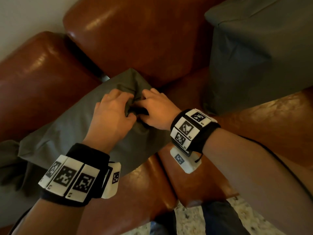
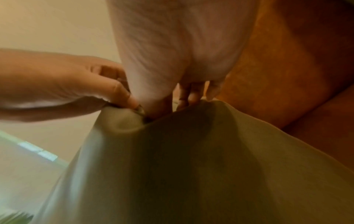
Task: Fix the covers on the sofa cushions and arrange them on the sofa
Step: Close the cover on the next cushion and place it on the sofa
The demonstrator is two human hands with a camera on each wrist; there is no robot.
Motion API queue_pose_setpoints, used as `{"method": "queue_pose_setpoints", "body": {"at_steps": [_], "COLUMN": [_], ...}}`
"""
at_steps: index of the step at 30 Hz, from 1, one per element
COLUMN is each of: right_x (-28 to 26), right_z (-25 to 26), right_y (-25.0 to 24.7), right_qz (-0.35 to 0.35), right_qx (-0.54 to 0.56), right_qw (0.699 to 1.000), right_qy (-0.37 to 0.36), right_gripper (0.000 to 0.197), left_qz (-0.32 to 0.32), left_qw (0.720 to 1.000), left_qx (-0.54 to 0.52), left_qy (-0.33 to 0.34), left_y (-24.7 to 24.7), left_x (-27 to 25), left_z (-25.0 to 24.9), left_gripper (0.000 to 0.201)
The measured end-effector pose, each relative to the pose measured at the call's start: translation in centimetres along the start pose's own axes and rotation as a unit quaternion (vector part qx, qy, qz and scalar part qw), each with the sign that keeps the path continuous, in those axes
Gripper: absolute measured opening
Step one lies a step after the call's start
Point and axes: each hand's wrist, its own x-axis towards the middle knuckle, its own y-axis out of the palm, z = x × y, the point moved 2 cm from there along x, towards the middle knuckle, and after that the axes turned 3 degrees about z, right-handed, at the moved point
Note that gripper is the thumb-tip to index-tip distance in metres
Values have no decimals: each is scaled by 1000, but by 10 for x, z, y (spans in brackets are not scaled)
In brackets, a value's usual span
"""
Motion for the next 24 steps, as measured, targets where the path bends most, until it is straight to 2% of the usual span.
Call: {"method": "queue_pose_setpoints", "body": {"at_steps": [3, 8, 10, 13, 16, 19, 22, 24], "right_x": [1, 3, 3, -5, -18, -28, -37, -43], "right_z": [1, 1, 1, -3, -4, -3, -2, -2], "right_y": [4, 10, 12, 14, 10, 1, -1, 2], "right_qz": [-9, -34, -69, -174, -261, -299, -308, -306], "right_qx": [-66, -67, -53, -11, 10, 18, 2, 0], "right_qw": [998, 997, 996, 985, 965, 954, 951, 952], "right_qy": [0, -4, -18, -8, 1, -4, -3, -2], "right_gripper": [35, 28, 21, 6, 4, 4, 3, 3], "left_qz": [1, 9, -3, -29, -30, -30, -29, -31], "left_qw": [1000, 998, 999, 999, 999, 998, 993, 991], "left_qx": [19, 57, 53, 16, -9, -43, -107, -120], "left_qy": [-1, -6, -6, -7, -15, -28, -47, -42], "left_y": [0, 4, 4, -1, -4, -7, -12, -13], "left_x": [1, 1, 0, 0, -1, -2, -1, 0], "left_z": [2, 3, 4, 6, 8, 8, 6, 3], "left_gripper": [43, 37, 36, 35, 37, 40, 45, 38]}}
